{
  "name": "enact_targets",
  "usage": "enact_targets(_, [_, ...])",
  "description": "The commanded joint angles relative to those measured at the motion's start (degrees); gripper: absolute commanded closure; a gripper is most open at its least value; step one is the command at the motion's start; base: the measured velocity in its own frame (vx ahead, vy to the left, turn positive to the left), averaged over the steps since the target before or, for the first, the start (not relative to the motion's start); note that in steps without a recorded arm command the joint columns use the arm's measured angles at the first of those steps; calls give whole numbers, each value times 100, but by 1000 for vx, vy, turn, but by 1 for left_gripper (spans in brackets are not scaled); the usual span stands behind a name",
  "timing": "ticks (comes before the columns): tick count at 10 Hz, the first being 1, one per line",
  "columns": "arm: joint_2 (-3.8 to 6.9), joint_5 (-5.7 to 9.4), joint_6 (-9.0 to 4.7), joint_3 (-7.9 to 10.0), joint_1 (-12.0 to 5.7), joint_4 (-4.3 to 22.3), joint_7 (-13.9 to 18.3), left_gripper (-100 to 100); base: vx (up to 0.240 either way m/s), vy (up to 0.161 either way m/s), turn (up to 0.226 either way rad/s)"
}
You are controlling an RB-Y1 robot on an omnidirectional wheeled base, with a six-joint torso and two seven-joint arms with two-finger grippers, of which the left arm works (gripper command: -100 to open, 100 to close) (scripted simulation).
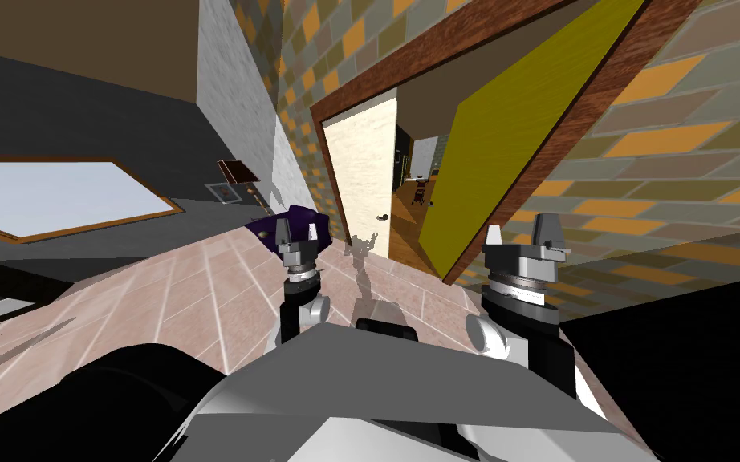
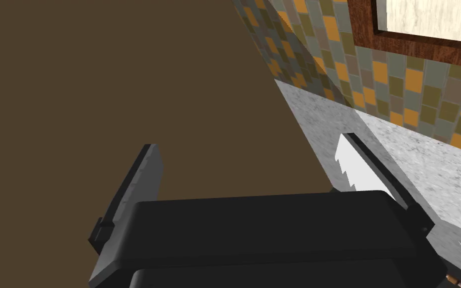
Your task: Push the door open
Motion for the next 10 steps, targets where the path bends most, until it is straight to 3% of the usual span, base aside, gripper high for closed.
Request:
enact_targets(1, [51,-13,-17,-7,-74,183,11,-100,73,-1,-21])
enact_targets(10, [263,-87,-115,-46,-492,1217,71,-100,102,9,-17])
